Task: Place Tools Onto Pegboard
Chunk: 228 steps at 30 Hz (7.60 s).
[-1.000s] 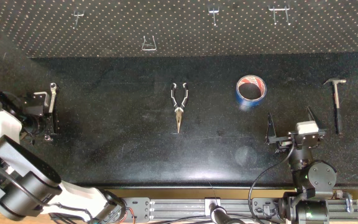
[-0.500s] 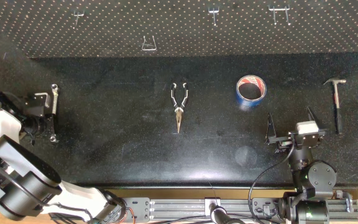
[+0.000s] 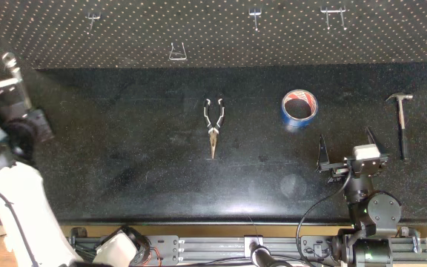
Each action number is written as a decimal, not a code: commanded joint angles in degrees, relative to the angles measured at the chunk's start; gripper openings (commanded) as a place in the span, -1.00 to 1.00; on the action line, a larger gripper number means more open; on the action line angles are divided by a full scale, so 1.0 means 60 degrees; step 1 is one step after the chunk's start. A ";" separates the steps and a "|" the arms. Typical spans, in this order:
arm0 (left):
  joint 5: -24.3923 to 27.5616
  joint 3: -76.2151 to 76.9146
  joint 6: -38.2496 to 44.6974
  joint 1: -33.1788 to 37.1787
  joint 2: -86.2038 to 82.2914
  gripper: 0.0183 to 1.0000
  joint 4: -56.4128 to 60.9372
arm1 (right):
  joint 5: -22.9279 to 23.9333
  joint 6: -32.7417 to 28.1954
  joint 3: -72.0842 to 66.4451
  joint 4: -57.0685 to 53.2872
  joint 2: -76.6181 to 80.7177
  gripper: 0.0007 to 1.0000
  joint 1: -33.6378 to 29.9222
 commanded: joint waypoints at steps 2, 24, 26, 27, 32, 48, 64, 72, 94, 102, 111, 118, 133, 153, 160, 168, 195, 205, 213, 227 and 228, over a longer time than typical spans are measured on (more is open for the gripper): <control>-0.0943 0.0095 -0.0233 -0.3340 -0.3053 -0.98 0.0317 | -0.0084 -0.0102 -0.0026 -0.0058 -0.0069 1.00 -0.0033; -0.2342 -0.4313 -0.2011 -0.5559 -0.3322 -0.99 0.5759 | -0.0084 -0.0102 -0.0026 -0.0058 -0.0069 1.00 -0.0033; -0.2342 -0.4313 -0.2022 -0.5253 -0.3111 -0.98 0.6011 | -0.0084 -0.0102 -0.0026 -0.0058 -0.0069 1.00 -0.0033; -0.2313 -0.4313 -0.2018 -0.4976 -0.3002 -0.98 0.6098 | -0.0084 -0.0102 -0.0026 -0.0058 -0.0069 1.00 -0.0033; -0.1650 -0.4313 -0.2732 -0.4532 -0.2954 -0.99 0.5716 | -0.0084 -0.0102 -0.0026 -0.0058 -0.0069 1.00 -0.0033; -0.0885 -0.4313 -0.2728 -0.4528 -0.2626 -0.98 0.5104 | -0.0084 -0.0098 -0.0026 -0.0058 -0.0069 1.00 -0.0033; -0.0878 -0.4313 -0.2728 -0.4353 -0.2095 -0.98 0.5512 | -0.0084 -0.0102 -0.0026 -0.0058 -0.0069 1.00 -0.0033; -0.0871 -0.4313 -0.2728 -0.4353 -0.1723 -0.98 0.5657 | -0.0084 -0.0102 -0.0026 -0.0058 -0.0069 1.00 -0.0033; -0.0627 -0.4160 -0.2728 -0.4251 -0.0415 -0.99 0.6859 | -0.0084 -0.0102 -0.0026 -0.0058 -0.0069 1.00 -0.0033; -0.0331 -0.3967 -0.2728 -0.4047 -0.0011 -0.98 0.6874 | -0.0084 -0.0102 -0.0026 -0.0058 -0.0069 1.00 -0.0033; -0.0055 -0.3967 -0.2728 -0.4047 0.0051 0.32 0.6907 | -0.0084 -0.0102 -0.0026 -0.0058 -0.0069 1.00 -0.0033; -0.0055 -0.3967 -0.2728 -0.4069 -0.0721 0.99 0.6692 | -0.0084 -0.0102 -0.0026 -0.0058 -0.0069 1.00 -0.0033; -0.2120 -0.3847 -0.2772 -0.4801 -0.6929 0.99 -0.0729 | -0.0084 -0.0102 -0.0026 -0.0058 -0.0069 1.00 -0.0033; -0.2248 -0.3289 -0.8626 -1.0524 -0.1111 0.99 0.1082 | -0.0084 -0.0102 -0.0026 -0.0058 -0.0069 1.00 -0.0033; -0.2029 -0.1016 -0.7992 -1.0888 0.1774 0.99 0.0164 | -0.0084 -0.0102 -0.0026 -0.0058 -0.0069 1.00 -0.0033; -0.1985 0.0769 -0.7457 -1.1009 0.3898 0.99 -0.0463 | -0.0084 -0.0102 -0.0026 -0.0058 -0.0069 1.00 -0.0033; -0.2000 0.1552 -0.7770 -1.1187 0.6258 1.00 0.0433 | -0.0084 -0.0098 -0.0026 -0.0058 -0.0069 1.00 -0.0033; -0.2000 0.1585 -0.8091 -1.1183 0.6408 1.00 0.0397 | -0.0084 -0.0102 -0.0026 -0.0058 -0.0069 1.00 -0.0033; -0.2116 0.1585 -0.8145 -1.1187 0.6466 1.00 0.0120 | -0.0084 -0.0102 -0.0026 -0.0058 -0.0069 1.00 -0.0033; -0.2430 0.1585 -0.7938 -1.1194 0.6517 0.75 0.0080 | -0.0084 -0.0098 -0.0026 -0.0058 -0.0069 1.00 -0.0033; -0.2430 0.1585 -0.7938 -1.1194 0.6521 0.63 0.0080 | -0.0084 -0.0102 -0.0026 -0.0058 -0.0069 1.00 -0.0033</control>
